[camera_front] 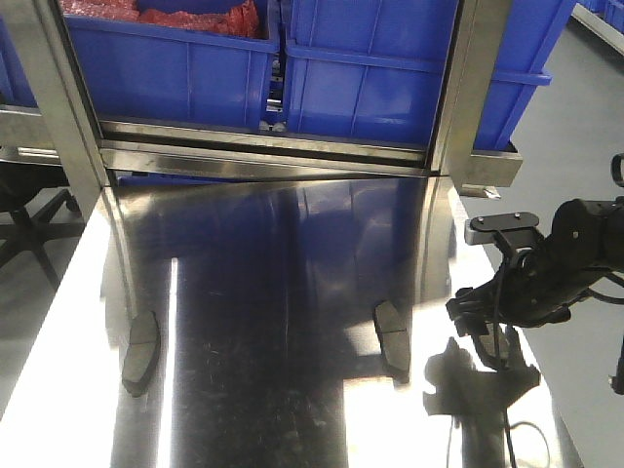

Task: Move and align brake pads A on conveyor
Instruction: 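Lower the right gripper onto the brake pad farthest along the table, then grasp that brake pad with the right gripper and lift it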

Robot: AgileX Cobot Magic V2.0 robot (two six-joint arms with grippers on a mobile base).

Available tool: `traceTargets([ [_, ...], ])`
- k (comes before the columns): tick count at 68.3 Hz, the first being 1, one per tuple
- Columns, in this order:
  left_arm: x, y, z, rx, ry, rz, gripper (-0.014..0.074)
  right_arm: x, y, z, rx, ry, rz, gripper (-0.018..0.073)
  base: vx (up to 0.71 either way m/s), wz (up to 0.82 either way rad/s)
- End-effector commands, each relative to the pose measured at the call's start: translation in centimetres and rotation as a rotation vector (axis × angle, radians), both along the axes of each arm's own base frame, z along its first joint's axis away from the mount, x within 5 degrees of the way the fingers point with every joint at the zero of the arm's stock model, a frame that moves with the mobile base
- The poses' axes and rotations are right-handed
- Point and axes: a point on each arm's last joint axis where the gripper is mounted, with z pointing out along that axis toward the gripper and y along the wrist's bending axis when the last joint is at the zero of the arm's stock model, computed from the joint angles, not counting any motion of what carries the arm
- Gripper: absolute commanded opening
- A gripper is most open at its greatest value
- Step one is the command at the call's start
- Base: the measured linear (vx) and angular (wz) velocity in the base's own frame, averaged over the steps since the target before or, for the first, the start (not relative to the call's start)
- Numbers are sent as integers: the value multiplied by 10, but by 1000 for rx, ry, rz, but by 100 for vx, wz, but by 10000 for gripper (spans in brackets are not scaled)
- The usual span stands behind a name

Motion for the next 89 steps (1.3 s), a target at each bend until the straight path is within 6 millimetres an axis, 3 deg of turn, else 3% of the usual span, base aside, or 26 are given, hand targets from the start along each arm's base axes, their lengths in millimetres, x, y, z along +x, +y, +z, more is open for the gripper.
traceTargets([
  [1,3,0,17,-5,-118,6,104,8,-2,18,1,-93,4,577,0,0],
  [19,3,0,17,-5,-118,6,104,8,-2,17,0,-85,4,529,0,0],
  [44,3,0,17,-5,-118,6,104,5,-2,17,-4,-58,20,151,0,0],
  [59,3,0,17,-5,-118,6,104,-4,-2,32,-2,-79,26,-1,0,0],
  [76,3,0,17,-5,-118,6,104,-46,-6,53,7,-161,19,-8,0,0],
  [89,3,0,17,-5,-118,6,104,-83,-9,90,22,-303,12,-8,0,0],
])
